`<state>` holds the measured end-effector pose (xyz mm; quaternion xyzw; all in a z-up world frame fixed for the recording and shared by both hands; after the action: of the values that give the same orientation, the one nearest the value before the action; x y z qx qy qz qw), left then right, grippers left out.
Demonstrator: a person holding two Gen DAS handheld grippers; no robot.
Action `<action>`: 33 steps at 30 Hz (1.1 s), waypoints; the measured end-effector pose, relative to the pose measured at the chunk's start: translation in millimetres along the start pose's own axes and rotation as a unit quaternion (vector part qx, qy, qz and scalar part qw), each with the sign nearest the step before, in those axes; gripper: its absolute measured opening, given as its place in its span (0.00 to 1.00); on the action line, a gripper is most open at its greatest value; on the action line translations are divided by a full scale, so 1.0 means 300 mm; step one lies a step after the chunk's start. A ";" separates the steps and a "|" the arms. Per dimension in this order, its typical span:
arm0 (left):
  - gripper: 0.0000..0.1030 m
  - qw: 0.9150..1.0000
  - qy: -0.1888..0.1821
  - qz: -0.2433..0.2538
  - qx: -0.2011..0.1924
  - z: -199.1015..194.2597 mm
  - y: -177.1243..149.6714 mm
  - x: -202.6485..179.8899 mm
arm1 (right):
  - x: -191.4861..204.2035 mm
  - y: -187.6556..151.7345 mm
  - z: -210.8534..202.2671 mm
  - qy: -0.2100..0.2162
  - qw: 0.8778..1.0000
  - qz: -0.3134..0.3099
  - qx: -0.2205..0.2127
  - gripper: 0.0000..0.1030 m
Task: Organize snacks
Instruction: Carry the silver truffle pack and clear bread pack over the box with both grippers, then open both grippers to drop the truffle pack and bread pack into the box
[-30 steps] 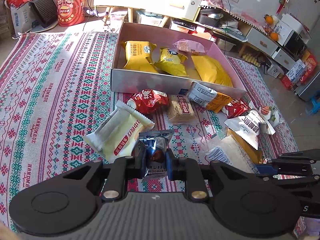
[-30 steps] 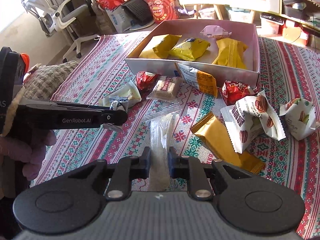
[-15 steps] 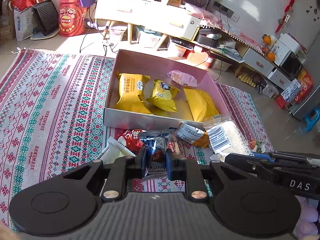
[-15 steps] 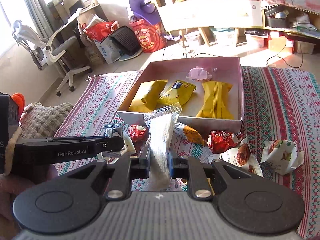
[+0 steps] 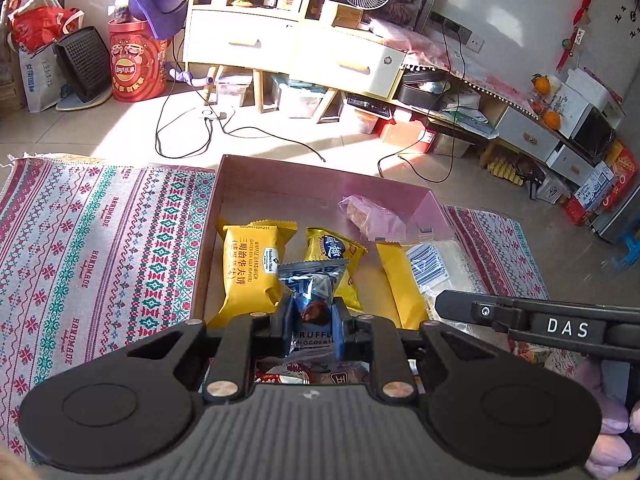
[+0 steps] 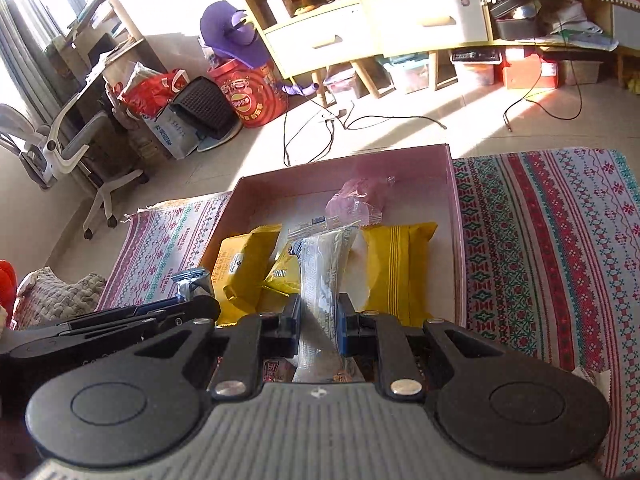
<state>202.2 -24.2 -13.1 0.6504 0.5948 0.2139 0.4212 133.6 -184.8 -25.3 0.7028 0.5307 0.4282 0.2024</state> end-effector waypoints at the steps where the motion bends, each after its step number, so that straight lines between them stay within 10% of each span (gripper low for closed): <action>1: 0.23 1.000 0.002 0.002 0.001 0.017 0.006 -0.001 | -0.008 0.005 0.012 0.001 1.000 0.007 0.000 0.15; 25: 0.26 0.998 0.034 0.052 -0.017 0.251 0.075 -0.029 | -0.016 0.044 0.123 -0.007 1.000 -0.012 -0.018 0.22; 28: 0.47 0.999 0.028 0.034 -0.019 0.247 0.081 -0.021 | -0.020 0.052 0.112 -0.004 1.000 -0.005 -0.025 0.35; 33: 0.55 0.999 0.023 0.036 -0.018 0.225 0.083 -0.022 | -0.023 0.058 0.094 -0.010 1.000 -0.003 -0.029 0.43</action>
<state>268.4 -48.7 -29.0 0.6586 0.5764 0.2549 0.4112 166.3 -192.6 -30.7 0.6995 0.5176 0.4360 0.2294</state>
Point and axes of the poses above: each gripper's, at about its wrist camera, not at the fingertips, and z roughly the way its jaws point, x to its left, y to its top, the point moved 3 cm from there along z, roughly the way its jaws point, and after that the axes turned 15 degrees about -x, right-handed, at the moved point
